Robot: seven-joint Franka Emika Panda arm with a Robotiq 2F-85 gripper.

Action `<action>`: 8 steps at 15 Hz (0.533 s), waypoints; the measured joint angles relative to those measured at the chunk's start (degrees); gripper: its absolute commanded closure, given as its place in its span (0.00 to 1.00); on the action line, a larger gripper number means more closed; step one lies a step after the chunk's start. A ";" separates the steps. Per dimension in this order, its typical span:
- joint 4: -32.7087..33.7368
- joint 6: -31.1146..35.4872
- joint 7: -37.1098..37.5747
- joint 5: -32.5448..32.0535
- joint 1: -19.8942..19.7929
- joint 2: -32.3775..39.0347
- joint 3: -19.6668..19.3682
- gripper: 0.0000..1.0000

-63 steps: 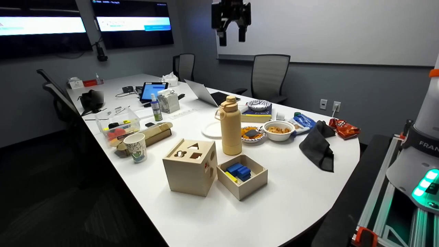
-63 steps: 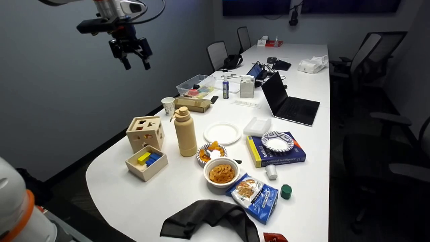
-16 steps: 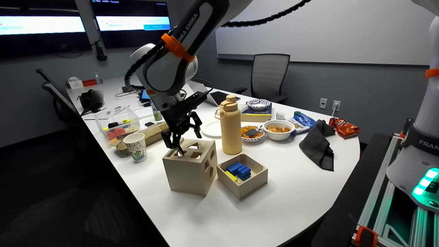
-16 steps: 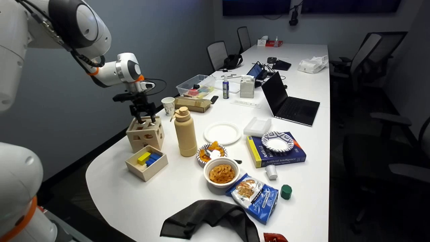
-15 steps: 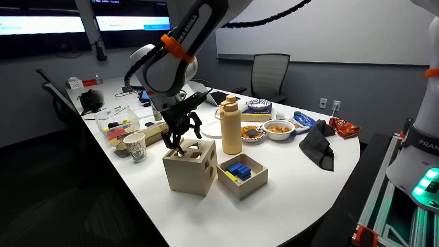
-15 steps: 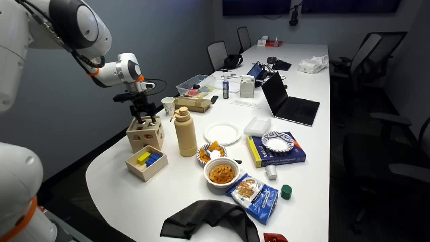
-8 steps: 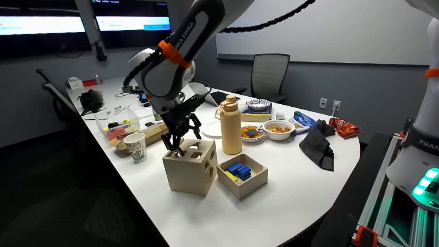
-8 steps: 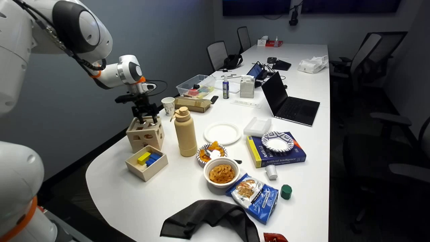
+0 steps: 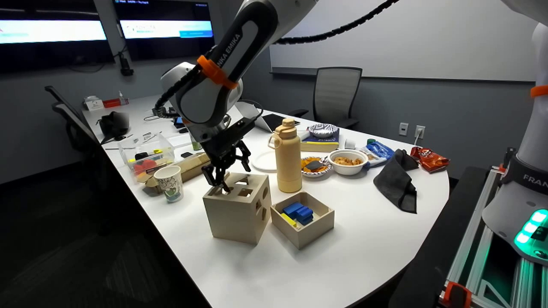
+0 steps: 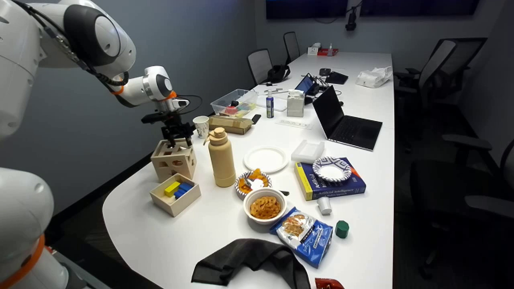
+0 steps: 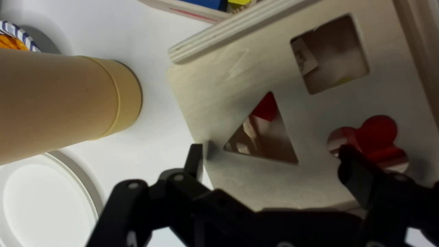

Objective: Open the wooden box

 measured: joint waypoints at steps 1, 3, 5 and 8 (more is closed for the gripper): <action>0.10 0.00 0.06 0.00 0.07 0.06 -0.19 0.00; 0.34 -0.03 0.19 -0.07 0.21 0.19 -0.52 0.00; 0.68 -0.31 0.33 -0.08 0.36 0.35 -0.80 0.00; 1.34 -1.16 0.68 -0.08 0.43 0.65 -1.16 0.00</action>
